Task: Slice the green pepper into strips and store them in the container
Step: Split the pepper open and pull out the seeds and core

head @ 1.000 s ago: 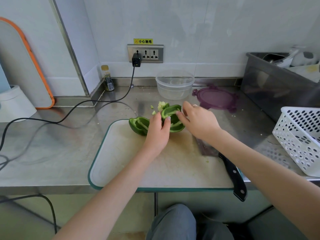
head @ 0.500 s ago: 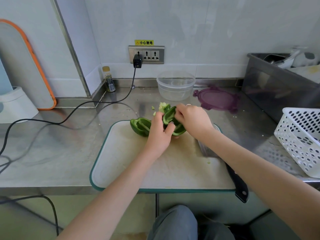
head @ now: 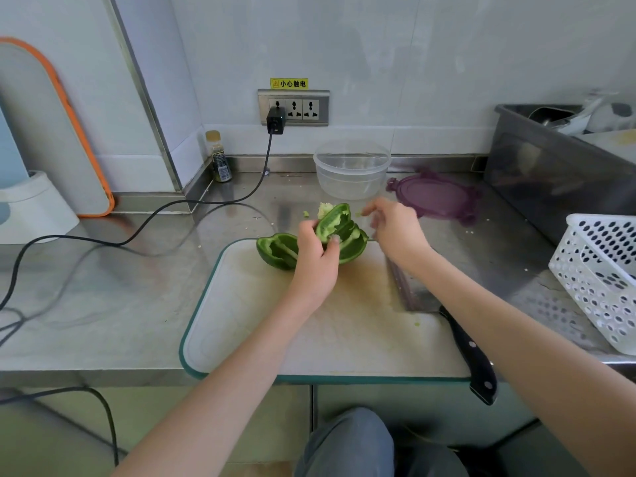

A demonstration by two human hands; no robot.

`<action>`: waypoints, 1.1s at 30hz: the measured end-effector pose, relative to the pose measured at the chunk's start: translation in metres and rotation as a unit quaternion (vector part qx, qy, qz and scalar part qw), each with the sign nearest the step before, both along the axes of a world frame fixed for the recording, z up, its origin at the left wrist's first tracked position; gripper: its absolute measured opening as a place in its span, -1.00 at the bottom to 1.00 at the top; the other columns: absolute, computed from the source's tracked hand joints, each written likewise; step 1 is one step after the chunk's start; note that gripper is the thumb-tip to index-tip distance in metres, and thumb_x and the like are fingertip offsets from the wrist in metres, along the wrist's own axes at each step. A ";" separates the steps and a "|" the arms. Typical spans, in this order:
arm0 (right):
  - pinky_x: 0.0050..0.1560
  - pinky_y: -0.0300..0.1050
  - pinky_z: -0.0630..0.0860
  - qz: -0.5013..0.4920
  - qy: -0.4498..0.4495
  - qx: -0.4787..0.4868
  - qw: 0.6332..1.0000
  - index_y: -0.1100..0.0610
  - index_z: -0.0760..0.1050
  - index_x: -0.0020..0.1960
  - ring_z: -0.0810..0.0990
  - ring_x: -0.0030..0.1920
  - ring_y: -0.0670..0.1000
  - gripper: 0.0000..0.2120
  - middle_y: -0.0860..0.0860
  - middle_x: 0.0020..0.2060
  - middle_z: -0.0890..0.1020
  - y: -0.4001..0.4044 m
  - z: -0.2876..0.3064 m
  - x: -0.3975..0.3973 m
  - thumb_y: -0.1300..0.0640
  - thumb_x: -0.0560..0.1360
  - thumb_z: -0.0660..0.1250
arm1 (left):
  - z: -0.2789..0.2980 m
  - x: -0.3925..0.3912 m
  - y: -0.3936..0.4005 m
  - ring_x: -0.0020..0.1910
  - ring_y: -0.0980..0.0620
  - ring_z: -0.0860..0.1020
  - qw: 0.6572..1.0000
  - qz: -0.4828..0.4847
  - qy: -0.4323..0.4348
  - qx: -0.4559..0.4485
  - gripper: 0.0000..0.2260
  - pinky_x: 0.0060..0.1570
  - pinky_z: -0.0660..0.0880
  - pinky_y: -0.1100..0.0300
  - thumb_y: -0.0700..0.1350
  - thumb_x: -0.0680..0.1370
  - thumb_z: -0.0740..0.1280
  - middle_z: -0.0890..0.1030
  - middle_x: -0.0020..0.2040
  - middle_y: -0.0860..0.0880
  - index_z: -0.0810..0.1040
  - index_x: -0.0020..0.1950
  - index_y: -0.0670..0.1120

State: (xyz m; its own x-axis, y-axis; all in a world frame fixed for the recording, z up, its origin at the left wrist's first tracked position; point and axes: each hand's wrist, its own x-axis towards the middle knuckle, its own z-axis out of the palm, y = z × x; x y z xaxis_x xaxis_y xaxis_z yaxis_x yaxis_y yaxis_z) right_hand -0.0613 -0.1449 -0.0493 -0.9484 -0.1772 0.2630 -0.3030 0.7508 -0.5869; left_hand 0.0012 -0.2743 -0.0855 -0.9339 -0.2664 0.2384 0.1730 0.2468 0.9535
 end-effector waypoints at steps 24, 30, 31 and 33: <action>-0.40 -0.26 0.26 0.121 -0.029 -0.016 0.992 0.25 0.30 -0.08 0.38 -0.36 -0.03 -0.84 0.00 -0.36 0.42 -0.008 -0.019 0.033 0.20 0.62 0.06 | 0.001 0.000 -0.003 -0.09 -0.05 0.58 0.999 -0.024 -0.031 0.032 -0.86 0.01 0.54 0.01 -0.04 0.61 0.21 0.61 -0.14 -0.03 0.52 0.06 -0.04; -0.19 -0.10 0.41 0.197 -0.103 0.014 0.975 0.20 0.26 -0.01 0.42 -0.28 -0.01 -0.90 0.04 -0.28 0.44 0.004 -0.008 0.029 0.17 0.64 0.07 | 0.004 0.000 -0.003 -0.02 -0.05 0.64 0.983 -0.036 -0.070 0.163 -0.87 0.01 0.59 -0.01 -0.07 0.62 0.21 0.64 0.02 -0.16 0.53 0.05 -0.05; -0.14 -0.07 0.42 0.200 -0.109 0.033 0.973 0.20 0.27 0.06 0.46 -0.23 0.01 -0.90 0.07 -0.22 0.48 0.006 -0.007 0.028 0.16 0.64 0.09 | 0.004 0.000 -0.003 -0.01 -0.03 0.63 0.986 -0.033 -0.067 0.151 -0.87 0.03 0.59 -0.01 -0.06 0.62 0.21 0.64 0.02 -0.13 0.53 0.04 -0.03; -0.11 -0.15 0.40 0.202 -0.083 0.063 0.974 0.20 0.24 0.21 0.49 -0.15 0.01 -0.77 0.07 -0.07 0.50 0.009 -0.005 0.027 0.16 0.60 0.17 | 0.002 -0.001 -0.003 0.02 -0.03 0.62 0.993 -0.024 -0.057 0.096 -0.89 0.10 0.55 -0.07 -0.01 0.61 0.22 0.65 0.01 -0.07 0.53 0.02 0.05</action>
